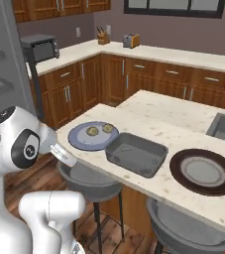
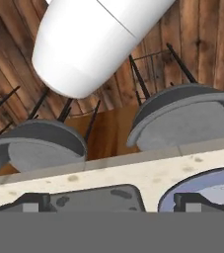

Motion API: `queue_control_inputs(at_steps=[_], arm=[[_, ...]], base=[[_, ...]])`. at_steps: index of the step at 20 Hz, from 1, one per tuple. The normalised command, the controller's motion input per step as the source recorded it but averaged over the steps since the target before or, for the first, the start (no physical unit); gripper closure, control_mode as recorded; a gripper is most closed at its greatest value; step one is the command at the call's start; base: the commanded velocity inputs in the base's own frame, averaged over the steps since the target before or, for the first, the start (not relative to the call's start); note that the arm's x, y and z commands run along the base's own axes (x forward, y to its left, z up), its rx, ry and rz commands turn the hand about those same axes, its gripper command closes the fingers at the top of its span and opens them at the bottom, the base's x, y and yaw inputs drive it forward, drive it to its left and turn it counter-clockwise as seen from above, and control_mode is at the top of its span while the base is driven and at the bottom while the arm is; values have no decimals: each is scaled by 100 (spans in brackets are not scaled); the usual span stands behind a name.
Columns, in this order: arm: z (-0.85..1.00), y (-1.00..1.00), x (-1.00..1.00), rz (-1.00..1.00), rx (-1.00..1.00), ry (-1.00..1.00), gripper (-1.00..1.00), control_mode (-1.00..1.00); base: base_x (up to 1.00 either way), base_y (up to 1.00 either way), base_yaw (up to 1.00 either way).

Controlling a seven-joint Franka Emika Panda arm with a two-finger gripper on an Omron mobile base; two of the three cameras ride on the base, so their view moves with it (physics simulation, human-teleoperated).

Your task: Place two dumplings into each of the tupperware containers and then place the containers in the fridge.

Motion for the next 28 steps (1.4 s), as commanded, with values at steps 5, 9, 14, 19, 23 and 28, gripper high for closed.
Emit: queue_control_inputs(at_steps=[5, 9, 14, 19, 23, 28], arm=[[0, 0, 0, 0, 0, 0, -100, 100], [0, 0, 0, 0, 0, 0, -100, 100], [0, 0, 0, 0, 0, 0, -100, 100], [18, 37, 35, -16, -4, -2, -100, -100], [35, -1, 55, -8, 5, 3, -100, -100], [38, -2, 58, 26, 12, 21, -100, -100]], base=[[7, 0, -50], [9, 14, -46], [45, 90, -24], [0, 0, 0], [0, 0, 0], [0, 0, 0]])
